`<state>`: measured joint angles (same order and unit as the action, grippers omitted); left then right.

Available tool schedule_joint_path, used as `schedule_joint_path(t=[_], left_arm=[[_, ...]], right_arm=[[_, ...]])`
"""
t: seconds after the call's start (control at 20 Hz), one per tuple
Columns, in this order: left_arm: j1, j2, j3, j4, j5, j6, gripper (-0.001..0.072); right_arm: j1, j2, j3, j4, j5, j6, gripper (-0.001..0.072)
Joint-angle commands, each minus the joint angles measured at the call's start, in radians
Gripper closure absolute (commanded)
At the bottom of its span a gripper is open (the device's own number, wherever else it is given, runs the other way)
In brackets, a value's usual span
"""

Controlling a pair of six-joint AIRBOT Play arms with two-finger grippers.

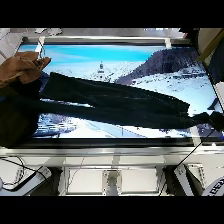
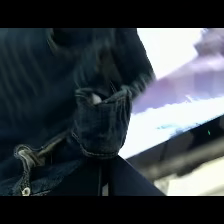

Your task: Fold the clothes and pants, and hang the long-sleeved shirts on hangers.

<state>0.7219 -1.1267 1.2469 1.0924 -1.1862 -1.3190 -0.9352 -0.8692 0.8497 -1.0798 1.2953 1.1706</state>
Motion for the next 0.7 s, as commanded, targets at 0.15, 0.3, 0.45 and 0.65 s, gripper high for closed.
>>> schedule_joint_path(t=[0.15, 0.3, 0.45, 0.65], left_arm=[[-0.372, -0.413, 0.337, 0.384, 0.214, -0.297, 0.0691], [-0.459, -0.598, 0.505, 0.559, 0.267, -0.433, 0.0691], [-0.493, -0.758, 0.649, 0.558, 0.301, -0.433, 0.0691], [-0.512, -0.893, 0.736, 0.558, 0.341, -0.46, 0.0691]], right_arm=[[0.274, -0.203, 0.004, 0.064, -0.397, 0.158, 0.069], [0.342, -0.35, 0.066, 0.063, -0.506, 0.214, 0.069], [0.371, -0.503, 0.168, 0.068, -0.511, 0.243, 0.0689], [0.43, -0.632, 0.247, 0.114, -0.564, 0.262, 0.0688]])
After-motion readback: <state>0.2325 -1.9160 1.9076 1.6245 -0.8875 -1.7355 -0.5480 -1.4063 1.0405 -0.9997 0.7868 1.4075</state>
